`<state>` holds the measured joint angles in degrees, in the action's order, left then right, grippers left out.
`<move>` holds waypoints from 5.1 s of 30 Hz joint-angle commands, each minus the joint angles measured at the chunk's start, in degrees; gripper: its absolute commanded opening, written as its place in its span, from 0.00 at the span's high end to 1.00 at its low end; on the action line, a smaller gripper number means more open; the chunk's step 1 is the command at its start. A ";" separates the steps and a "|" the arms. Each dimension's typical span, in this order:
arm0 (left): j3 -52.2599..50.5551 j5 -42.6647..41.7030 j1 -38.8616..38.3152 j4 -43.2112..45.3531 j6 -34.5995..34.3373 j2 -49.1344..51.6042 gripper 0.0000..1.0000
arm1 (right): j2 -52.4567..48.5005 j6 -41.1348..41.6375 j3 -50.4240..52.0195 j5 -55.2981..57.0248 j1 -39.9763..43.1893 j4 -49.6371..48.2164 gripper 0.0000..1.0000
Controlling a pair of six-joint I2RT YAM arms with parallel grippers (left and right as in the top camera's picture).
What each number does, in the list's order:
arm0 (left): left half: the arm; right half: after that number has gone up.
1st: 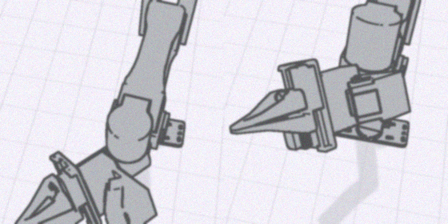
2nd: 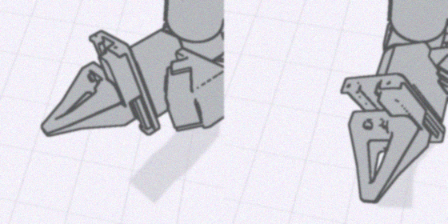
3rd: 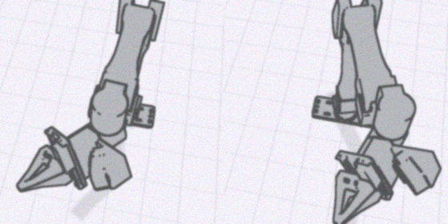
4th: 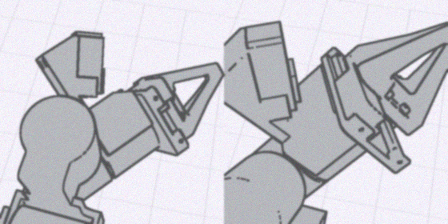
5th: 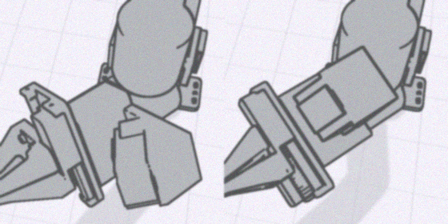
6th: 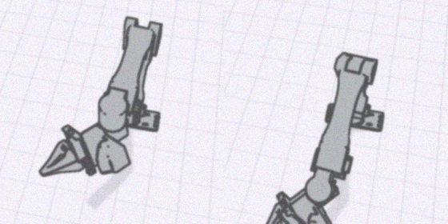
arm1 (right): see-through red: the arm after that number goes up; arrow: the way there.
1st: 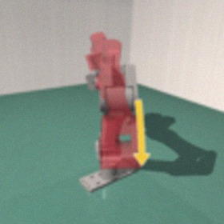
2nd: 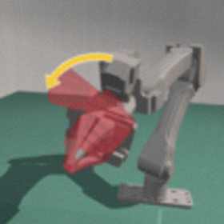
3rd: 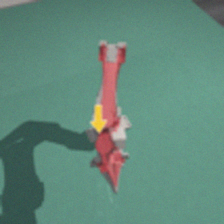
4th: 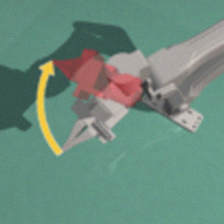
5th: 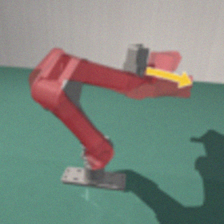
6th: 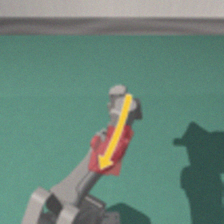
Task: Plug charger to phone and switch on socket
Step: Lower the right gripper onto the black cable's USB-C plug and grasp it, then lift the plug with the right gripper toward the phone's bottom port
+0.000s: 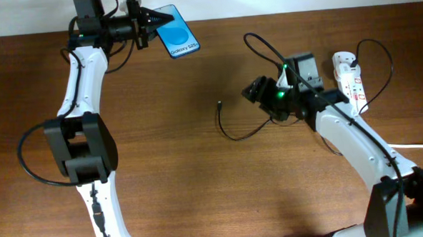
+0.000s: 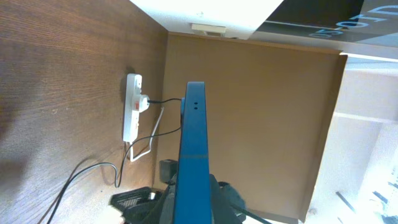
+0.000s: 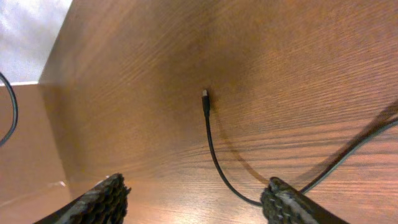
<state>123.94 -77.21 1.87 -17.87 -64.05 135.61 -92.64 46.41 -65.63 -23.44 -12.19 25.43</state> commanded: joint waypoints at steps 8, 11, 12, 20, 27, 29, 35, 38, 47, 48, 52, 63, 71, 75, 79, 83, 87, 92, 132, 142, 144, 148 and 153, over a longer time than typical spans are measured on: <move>0.87 -7.06 2.29 0.22 0.68 -0.61 1.00 | -4.83 -13.22 -15.69 6.36 -5.38 12.24 0.36; 0.87 -9.09 2.32 0.22 0.68 -0.61 1.00 | -12.33 -15.12 -21.53 5.92 -7.32 15.65 0.37; 0.87 -9.46 2.32 0.22 0.68 -0.61 1.00 | -13.38 -15.12 -21.59 5.86 -7.48 15.32 0.36; 0.87 -10.08 2.27 0.22 0.70 -0.61 1.00 | -20.74 -15.10 -21.53 6.82 -10.34 11.50 0.34; 0.87 -10.08 2.27 0.22 0.68 -0.61 1.00 | -27.71 -14.40 -21.29 8.26 -11.85 7.21 0.60; 0.87 -10.08 2.25 0.22 0.68 -0.61 1.00 | -28.74 -14.21 -21.29 8.02 -11.85 6.64 0.63; 0.87 -10.05 2.25 0.22 0.68 -0.61 1.00 | -30.34 -14.25 -21.07 8.07 -11.87 5.11 0.66; 0.87 -10.01 2.14 0.22 0.70 -0.61 1.00 | -31.36 -14.25 -21.07 8.04 -11.87 5.09 0.68; 0.87 -10.01 2.16 0.22 0.70 -0.61 1.00 | -33.88 -14.25 -21.05 7.41 -12.28 4.31 0.69; 0.87 -9.99 2.16 0.22 0.70 -0.61 1.00 | -33.86 -14.25 -21.05 7.43 -12.28 4.13 0.69; 0.87 -9.99 2.16 0.22 0.70 -0.61 1.00 | -33.90 -14.25 -21.05 7.43 -12.28 4.11 0.70; 0.87 -9.79 2.16 0.22 0.70 -0.61 1.00 | -33.90 -14.29 -21.05 6.12 -12.28 4.50 0.85; 0.87 -9.84 2.16 0.22 0.70 -0.61 1.00 | -30.14 -18.08 -21.09 4.66 -12.17 5.22 0.96; 0.87 -9.84 2.14 0.24 1.18 -0.61 1.00 | -18.43 -23.63 -21.20 2.34 -12.15 7.34 0.96; 0.87 -11.85 1.88 0.26 5.75 -0.61 1.00 | -9.86 -27.56 -21.18 -10.38 -12.17 9.86 0.96; 0.87 -12.98 0.63 0.28 8.90 -0.61 1.00 | -7.10 -29.59 -21.18 -21.59 -12.17 13.92 0.96; 0.87 -13.00 -0.92 0.24 9.84 -0.61 1.00 | -2.69 -30.97 -21.18 -22.84 -12.17 18.69 0.96; 0.87 -13.00 -2.16 -5.75 15.58 -0.61 1.00 | 10.99 -30.93 -17.33 -16.74 -12.07 22.34 0.96; 0.87 -12.98 -8.63 -17.70 30.27 -0.61 1.00 | 7.89 4.55 12.81 -24.50 -8.00 -36.76 0.96; 0.87 -12.96 -8.74 -17.70 30.25 -0.61 1.00 | 7.61 5.14 12.81 -25.49 -7.56 -36.79 0.96; 0.87 -12.98 -8.74 -17.70 30.27 -0.61 1.00 | 7.61 6.47 12.81 -25.59 -7.67 -36.57 0.96; 0.87 -12.94 -8.74 -17.70 30.25 -0.61 1.00 | 7.61 6.45 12.81 -26.56 -7.67 -36.50 0.96; 0.87 -12.85 -8.74 -17.70 30.25 -0.61 1.00 | 7.61 6.62 12.81 -26.93 -7.67 -36.35 0.96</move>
<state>124.09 -88.09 -6.90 -35.75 -33.43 135.61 -84.60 52.75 -52.49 -48.99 -19.90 -10.76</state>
